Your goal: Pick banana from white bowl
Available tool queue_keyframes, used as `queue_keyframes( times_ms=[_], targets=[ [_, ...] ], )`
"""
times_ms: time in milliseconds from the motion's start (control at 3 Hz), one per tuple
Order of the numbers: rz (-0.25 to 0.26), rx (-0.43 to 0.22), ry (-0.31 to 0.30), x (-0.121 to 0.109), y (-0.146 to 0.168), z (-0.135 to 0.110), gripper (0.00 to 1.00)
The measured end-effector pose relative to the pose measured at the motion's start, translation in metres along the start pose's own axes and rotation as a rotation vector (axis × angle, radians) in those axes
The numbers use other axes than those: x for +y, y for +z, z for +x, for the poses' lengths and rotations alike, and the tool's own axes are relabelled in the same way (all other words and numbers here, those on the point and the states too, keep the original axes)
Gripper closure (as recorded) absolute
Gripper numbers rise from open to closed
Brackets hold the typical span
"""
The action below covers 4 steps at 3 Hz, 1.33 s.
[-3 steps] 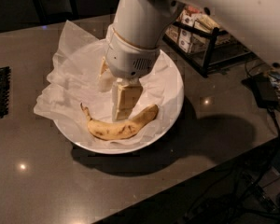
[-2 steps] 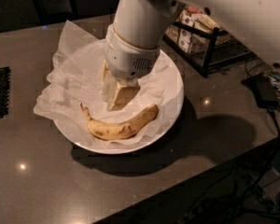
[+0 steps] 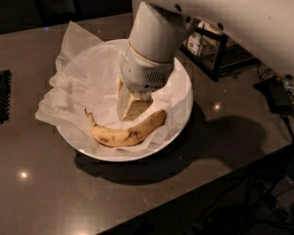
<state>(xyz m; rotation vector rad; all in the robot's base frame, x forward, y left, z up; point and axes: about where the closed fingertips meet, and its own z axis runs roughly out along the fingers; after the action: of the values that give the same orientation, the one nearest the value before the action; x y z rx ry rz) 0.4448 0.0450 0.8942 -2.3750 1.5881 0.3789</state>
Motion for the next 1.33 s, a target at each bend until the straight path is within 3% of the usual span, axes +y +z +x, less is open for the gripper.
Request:
queue_keyframes(
  times_ms=[333, 667, 1333],
  targets=[
    [-0.022, 0.002, 0.036, 0.004, 0.003, 0.011, 0.64],
    [-0.034, 0.005, 0.066, 0.004, 0.006, 0.020, 0.62],
    [-0.038, 0.013, 0.067, -0.005, 0.009, 0.021, 0.24]
  ],
)
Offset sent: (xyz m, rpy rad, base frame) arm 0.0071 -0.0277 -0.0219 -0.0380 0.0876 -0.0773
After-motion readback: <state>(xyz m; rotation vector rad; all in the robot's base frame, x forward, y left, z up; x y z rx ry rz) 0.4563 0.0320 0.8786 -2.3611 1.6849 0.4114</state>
